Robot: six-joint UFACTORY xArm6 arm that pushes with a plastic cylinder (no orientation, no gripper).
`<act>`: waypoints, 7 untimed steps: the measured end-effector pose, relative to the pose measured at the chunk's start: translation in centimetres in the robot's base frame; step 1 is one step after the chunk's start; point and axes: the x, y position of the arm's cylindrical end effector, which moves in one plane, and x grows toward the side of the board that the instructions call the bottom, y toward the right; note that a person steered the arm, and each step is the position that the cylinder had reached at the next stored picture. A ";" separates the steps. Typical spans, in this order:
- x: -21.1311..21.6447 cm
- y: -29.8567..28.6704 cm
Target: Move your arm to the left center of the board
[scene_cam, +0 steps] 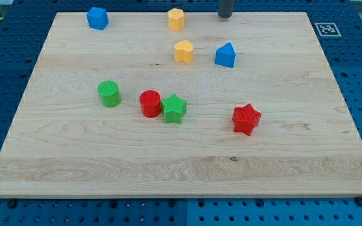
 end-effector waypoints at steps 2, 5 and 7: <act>1.2 0.3; 13.6 9.2; 22.1 -1.3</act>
